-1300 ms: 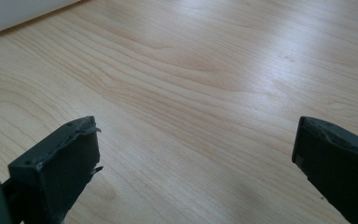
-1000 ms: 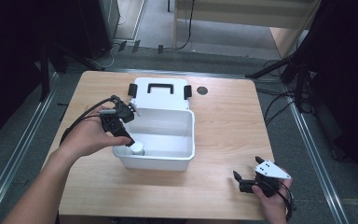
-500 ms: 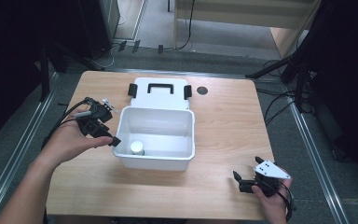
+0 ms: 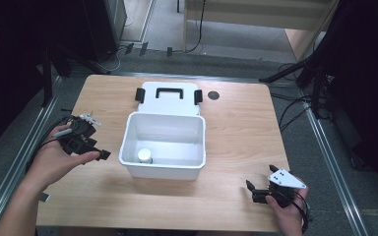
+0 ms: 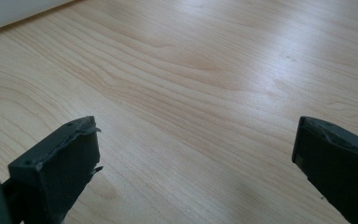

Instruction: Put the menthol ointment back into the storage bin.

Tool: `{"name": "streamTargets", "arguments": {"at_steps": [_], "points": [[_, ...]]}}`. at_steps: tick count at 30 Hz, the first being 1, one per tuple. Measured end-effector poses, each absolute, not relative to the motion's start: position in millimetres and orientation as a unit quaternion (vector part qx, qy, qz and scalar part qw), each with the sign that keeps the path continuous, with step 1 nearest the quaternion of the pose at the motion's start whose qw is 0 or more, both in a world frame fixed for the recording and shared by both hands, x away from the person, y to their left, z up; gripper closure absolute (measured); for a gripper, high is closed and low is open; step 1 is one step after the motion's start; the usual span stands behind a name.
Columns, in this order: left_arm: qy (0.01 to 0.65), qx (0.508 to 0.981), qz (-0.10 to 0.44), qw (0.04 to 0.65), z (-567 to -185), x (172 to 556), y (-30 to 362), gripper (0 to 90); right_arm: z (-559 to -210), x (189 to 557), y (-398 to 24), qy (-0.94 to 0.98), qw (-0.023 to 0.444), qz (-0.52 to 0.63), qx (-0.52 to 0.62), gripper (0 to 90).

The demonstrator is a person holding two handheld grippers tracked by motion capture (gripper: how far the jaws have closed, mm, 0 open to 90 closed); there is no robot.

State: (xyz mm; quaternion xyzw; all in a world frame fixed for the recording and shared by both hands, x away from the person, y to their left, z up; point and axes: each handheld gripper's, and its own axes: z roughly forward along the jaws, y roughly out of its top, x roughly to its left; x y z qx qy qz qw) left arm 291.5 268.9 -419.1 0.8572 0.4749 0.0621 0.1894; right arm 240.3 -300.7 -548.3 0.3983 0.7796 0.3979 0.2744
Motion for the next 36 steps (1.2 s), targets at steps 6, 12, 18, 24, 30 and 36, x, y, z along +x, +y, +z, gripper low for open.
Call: {"name": "streamTargets", "arguments": {"at_steps": [6, 12, 18, 24, 30, 36], "points": [[0.500, 0.837, 0.076, 0.212, -440.4, 279.4, 290.4, 28.8, -548.3, 240.6, -300.6, 0.781, 0.275, 0.396, 0.397, 0.9], [0.521, 0.810, 0.100, 0.250, -464.8, 262.2, 308.3, 26.4, -548.3, 240.5, -300.1, 0.782, 0.276, 0.393, 0.398, 0.9], [0.533, 0.784, 0.130, 0.291, -480.9, 245.4, 323.8, 19.5, -548.6, 240.6, -299.2, 0.784, 0.277, 0.391, 0.396, 0.9], [0.540, 0.757, 0.152, 0.335, -499.2, 231.1, 336.7, 13.5, -548.8, 240.9, -298.7, 0.785, 0.281, 0.387, 0.392, 0.9], [0.559, 0.716, 0.152, 0.390, -516.6, 219.6, 352.9, 11.9, -548.8, 240.9, -298.5, 0.785, 0.281, 0.388, 0.393, 0.9], [0.566, 0.694, 0.182, 0.406, -528.2, 207.1, 364.1, 12.0, -548.9, 240.9, -298.4, 0.785, 0.281, 0.387, 0.393, 0.9]]}}
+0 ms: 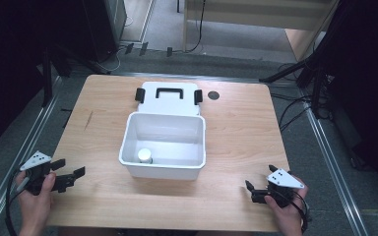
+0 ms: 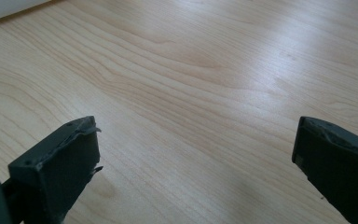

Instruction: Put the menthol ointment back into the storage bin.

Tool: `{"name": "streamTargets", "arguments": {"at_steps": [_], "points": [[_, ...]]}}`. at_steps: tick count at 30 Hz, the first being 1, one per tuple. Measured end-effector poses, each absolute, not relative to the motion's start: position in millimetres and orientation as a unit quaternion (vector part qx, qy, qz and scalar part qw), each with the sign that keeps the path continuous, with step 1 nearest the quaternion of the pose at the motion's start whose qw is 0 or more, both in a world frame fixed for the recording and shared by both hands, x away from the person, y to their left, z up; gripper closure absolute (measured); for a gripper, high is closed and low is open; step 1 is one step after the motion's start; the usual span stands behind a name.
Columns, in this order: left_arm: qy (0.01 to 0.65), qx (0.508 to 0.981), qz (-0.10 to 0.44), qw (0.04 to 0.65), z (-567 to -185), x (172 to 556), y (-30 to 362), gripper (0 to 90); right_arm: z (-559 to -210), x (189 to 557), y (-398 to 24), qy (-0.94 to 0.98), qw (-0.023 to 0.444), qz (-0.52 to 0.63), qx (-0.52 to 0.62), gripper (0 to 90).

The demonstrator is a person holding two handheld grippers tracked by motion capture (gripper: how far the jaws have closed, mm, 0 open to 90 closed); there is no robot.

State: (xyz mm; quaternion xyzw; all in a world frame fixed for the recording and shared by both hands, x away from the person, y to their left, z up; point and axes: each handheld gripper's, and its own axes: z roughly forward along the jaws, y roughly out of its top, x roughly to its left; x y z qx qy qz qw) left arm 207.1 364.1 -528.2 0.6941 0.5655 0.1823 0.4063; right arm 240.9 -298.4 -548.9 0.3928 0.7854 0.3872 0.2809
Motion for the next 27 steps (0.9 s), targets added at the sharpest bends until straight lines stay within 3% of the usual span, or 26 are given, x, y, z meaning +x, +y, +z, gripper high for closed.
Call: {"name": "streamTargets", "arguments": {"at_steps": [10, 27], "points": [[0.578, 0.673, 0.222, 0.406, -547.5, 186.4, 376.5, 13.9, -549.1, 240.8, -297.5, 0.787, 0.281, 0.384, 0.392, 0.9], [0.567, 0.648, 0.214, 0.462, -555.1, 174.3, 388.8, 14.2, -549.3, 240.6, -296.7, 0.789, 0.284, 0.382, 0.390, 0.9]]}}
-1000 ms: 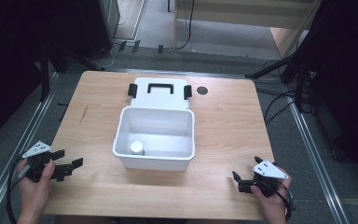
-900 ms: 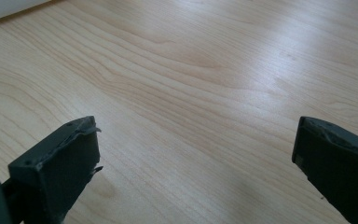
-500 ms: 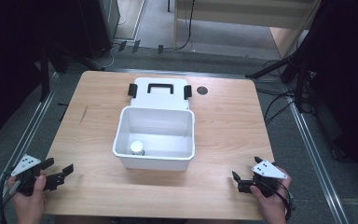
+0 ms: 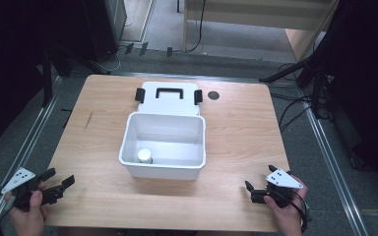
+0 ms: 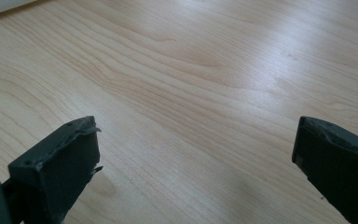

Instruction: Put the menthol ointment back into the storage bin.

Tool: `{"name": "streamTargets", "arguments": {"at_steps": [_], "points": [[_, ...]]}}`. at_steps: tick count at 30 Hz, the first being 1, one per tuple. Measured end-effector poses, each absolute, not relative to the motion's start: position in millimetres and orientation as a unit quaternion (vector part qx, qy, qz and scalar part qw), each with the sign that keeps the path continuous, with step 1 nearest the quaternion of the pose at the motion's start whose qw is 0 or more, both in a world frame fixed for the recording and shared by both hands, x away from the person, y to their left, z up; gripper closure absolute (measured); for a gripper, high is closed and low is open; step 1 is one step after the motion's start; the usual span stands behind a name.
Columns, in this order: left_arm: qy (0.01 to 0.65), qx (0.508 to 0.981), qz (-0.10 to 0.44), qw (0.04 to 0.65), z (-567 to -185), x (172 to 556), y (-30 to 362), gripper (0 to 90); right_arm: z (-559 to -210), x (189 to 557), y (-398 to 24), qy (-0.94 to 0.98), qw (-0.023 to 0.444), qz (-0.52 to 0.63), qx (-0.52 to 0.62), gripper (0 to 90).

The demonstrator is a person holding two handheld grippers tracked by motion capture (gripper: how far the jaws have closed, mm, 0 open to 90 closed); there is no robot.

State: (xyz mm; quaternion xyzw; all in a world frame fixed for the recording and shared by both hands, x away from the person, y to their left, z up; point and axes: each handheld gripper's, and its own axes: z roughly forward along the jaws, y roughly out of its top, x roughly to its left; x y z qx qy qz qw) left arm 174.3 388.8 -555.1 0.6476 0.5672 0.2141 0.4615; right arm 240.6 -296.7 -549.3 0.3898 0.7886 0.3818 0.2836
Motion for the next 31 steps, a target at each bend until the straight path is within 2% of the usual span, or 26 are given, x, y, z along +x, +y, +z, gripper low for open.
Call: {"name": "streamTargets", "arguments": {"at_steps": [10, 31], "points": [[0.575, 0.646, 0.194, 0.462, -556.0, 177.0, 389.3, 14.4, -549.4, 240.8, -296.4, 0.790, 0.283, 0.380, 0.390, 0.9], [0.578, 0.650, 0.189, 0.456, -556.5, 178.9, 388.5, 14.7, -550.2, 241.1, -293.6, 0.795, 0.289, 0.368, 0.386, 0.9]]}}
